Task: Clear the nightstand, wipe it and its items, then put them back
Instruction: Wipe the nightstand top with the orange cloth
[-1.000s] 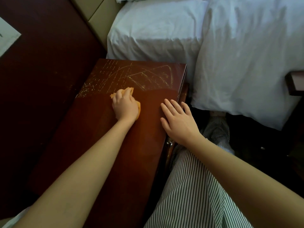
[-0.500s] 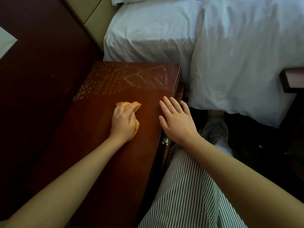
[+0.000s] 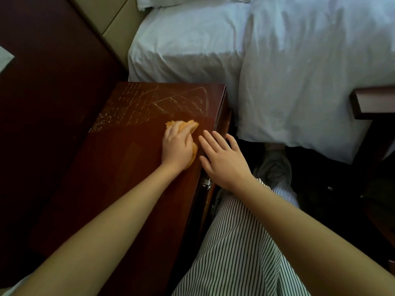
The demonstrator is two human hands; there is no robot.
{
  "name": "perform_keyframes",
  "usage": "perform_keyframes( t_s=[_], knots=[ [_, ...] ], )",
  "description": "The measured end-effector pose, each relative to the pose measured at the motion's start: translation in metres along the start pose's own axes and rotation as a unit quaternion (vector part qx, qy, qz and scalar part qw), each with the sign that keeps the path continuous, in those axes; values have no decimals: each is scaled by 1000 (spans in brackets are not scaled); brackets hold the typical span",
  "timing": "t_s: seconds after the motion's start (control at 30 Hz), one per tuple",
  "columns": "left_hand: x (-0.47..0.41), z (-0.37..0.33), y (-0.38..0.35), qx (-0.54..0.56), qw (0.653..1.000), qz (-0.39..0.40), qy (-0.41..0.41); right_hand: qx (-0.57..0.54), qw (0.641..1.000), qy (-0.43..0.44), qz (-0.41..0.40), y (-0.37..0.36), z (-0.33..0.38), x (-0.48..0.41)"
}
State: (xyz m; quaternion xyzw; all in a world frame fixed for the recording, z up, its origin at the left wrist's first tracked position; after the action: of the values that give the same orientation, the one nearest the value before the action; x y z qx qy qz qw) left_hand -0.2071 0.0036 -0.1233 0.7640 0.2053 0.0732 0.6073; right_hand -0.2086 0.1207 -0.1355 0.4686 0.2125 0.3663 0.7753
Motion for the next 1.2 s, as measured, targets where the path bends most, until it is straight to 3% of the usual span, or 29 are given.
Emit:
perform_keyframes(
  t_s=[0.07,0.13,0.33,0.43,0.73,0.8,0.97,1.1,1.2],
  knots=[
    [19,5,2,3,999,19,-39,-5,1000,-15,-1,1,-5,1],
    [23,23,6,-20,999,27,-28,-16,999,-32,-14,6,-12,2],
    [-14,54,20,-43,983,-31,173,-33,995,-91,-10,7,-35,5],
    [-16,38,13,-37,972,-51,226,-38,995,-90,-7,9,-35,8],
    [9,-20,-4,3,998,18,-57,-49,996,-76,-8,9,-30,10],
    [21,-9,0,11,996,27,-80,-49,996,-76,-5,9,-32,12],
    [1,32,13,-20,999,-7,40,-73,992,-100,0,9,-42,14],
    [-23,25,7,-41,987,-41,150,-67,993,-102,6,6,-43,13],
    [-27,-2,0,-27,987,-55,152,-68,991,-113,25,0,-46,14]
  ],
)
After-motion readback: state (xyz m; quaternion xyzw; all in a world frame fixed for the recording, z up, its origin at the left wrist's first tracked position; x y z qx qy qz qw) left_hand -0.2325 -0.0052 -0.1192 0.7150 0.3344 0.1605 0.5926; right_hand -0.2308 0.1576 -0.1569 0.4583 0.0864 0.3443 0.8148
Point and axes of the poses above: each hand's wrist, its own x-axis away from the middle knuckle, its own y-axis out of the back of the hand, z = x × y, the point moved 9 cm from there along -x, towards the middle knuckle, and after that the axes turned 6 degrees about -x, right-handed, at the moved point
